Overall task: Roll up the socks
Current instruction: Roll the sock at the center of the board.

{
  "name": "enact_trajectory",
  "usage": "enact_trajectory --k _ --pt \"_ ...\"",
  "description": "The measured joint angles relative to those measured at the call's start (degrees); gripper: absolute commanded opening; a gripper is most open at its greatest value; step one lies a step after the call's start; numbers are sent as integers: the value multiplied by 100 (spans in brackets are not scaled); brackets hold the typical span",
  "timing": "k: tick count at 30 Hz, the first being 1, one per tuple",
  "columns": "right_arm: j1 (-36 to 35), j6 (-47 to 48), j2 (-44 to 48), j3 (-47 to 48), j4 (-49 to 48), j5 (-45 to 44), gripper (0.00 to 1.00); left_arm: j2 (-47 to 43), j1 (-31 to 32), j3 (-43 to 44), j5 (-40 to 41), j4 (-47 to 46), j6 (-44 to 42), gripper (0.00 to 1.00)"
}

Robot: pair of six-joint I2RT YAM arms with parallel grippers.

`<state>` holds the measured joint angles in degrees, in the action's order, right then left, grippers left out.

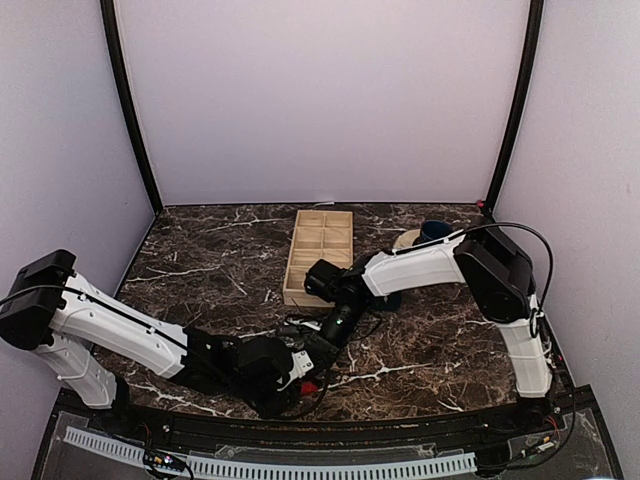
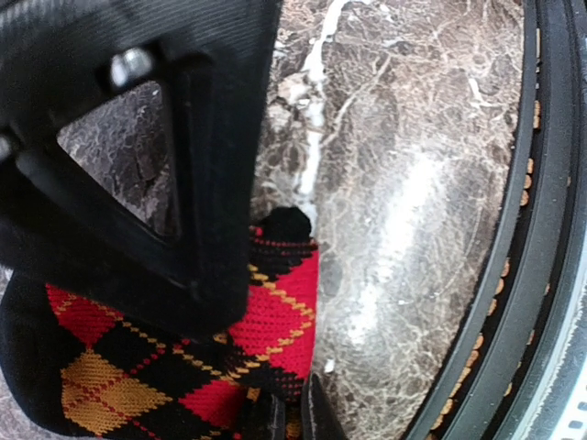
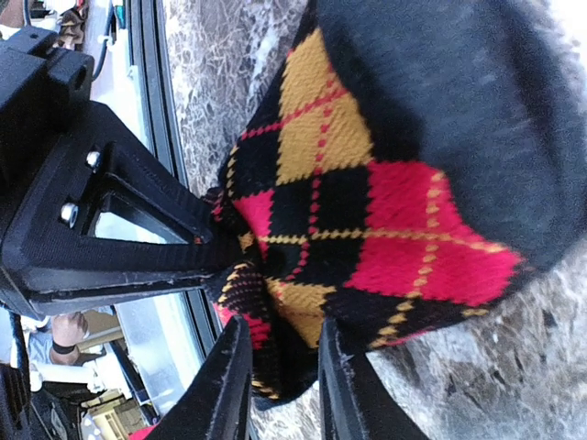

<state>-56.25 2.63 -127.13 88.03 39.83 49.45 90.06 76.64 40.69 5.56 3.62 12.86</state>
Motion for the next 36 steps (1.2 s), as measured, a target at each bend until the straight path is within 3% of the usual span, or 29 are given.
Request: enact_trajectory --k 14,36 --pt "94 -385 713 -887 -1311 -498 33 -221 -243 -337 -605 -382 490 0" --pt "96 -310 2033 -2756 -3569 -1316 34 -81 -1340 -599 -2918 -935 883 0"
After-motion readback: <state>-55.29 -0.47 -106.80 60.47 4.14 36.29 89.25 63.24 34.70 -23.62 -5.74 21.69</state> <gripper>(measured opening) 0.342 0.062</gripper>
